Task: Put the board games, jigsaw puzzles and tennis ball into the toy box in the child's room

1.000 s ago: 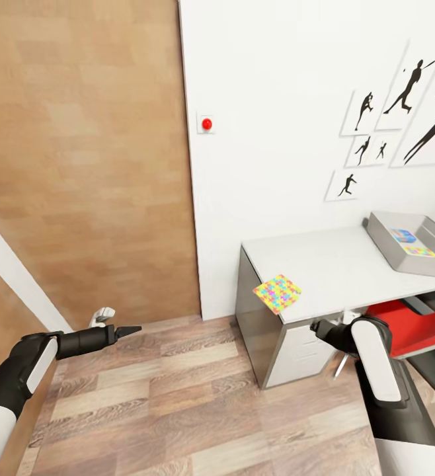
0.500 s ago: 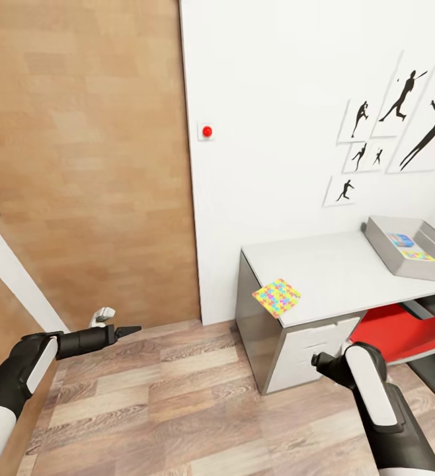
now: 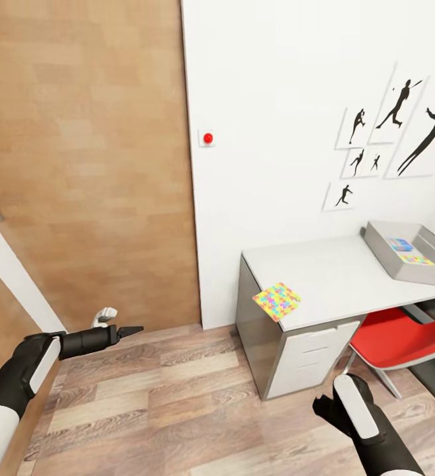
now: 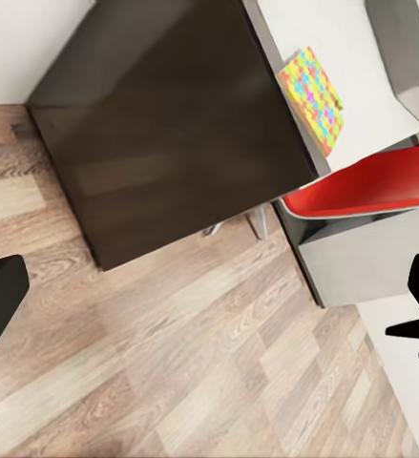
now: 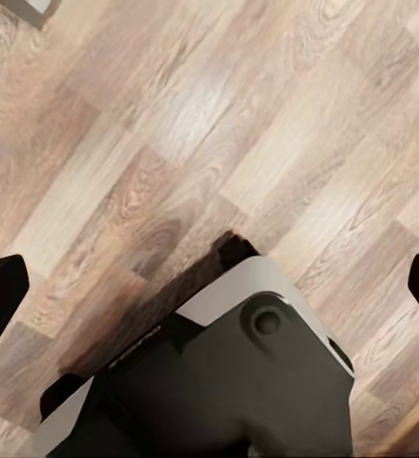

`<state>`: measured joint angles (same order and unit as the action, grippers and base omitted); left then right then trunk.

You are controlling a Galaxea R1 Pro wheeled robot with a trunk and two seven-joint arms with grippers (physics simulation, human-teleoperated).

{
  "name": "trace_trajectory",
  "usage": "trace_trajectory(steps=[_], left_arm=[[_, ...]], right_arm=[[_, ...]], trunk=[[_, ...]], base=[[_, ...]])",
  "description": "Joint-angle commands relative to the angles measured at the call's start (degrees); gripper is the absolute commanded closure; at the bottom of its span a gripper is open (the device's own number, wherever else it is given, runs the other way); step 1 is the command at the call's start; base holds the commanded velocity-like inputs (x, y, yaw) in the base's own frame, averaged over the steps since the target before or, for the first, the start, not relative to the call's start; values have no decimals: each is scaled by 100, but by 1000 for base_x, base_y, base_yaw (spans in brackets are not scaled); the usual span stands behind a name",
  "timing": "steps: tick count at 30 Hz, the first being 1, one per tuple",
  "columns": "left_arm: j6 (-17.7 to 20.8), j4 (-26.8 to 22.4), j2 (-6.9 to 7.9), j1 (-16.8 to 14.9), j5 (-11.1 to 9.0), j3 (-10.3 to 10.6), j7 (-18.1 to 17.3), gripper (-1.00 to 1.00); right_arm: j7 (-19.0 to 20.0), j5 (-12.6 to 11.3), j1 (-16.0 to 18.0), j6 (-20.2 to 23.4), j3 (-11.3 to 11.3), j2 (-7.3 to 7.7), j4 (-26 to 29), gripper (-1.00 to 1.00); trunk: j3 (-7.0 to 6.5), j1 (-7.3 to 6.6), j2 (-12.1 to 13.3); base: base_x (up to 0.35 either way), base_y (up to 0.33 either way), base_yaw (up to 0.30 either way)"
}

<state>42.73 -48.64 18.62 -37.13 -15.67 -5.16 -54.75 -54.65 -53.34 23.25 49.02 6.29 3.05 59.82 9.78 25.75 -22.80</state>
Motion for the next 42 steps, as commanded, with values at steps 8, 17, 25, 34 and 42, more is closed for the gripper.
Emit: trace_trajectory(steps=[8, 17, 25, 34, 42], left_arm=[[27, -1, -74, -5, -20, -2, 256, -100], [25, 2, -169, -5, -16, 2, 409, -100], [17, 3, -304, -5, 0, 6, 580, -100], [16, 3, -323, -5, 5, 6, 605, -100], [16, 3, -352, -5, 59, 9, 606, -100]], right_arm=[[412, 59, 5, -1001, -62, 56, -814, -100], [2088, 1457, 5, -1809, -51, 56, -1535, -100], [2816, 1889, 5, -2157, -10, 64, -1692, -100], [2884, 1887, 5, -2225, 26, 213, -1709, -100], [2890, 1880, 5, -2230, 30, 250, -1710, -100]], trunk=[[-44, 4, -12], [-103, 4, -12], [-151, 4, -12], [-172, 4, -12], [-173, 4, -12]], base=[[0, 0, 61], [0, 0, 64], [0, 0, 65], [0, 0, 27], [0, 0, 2]])
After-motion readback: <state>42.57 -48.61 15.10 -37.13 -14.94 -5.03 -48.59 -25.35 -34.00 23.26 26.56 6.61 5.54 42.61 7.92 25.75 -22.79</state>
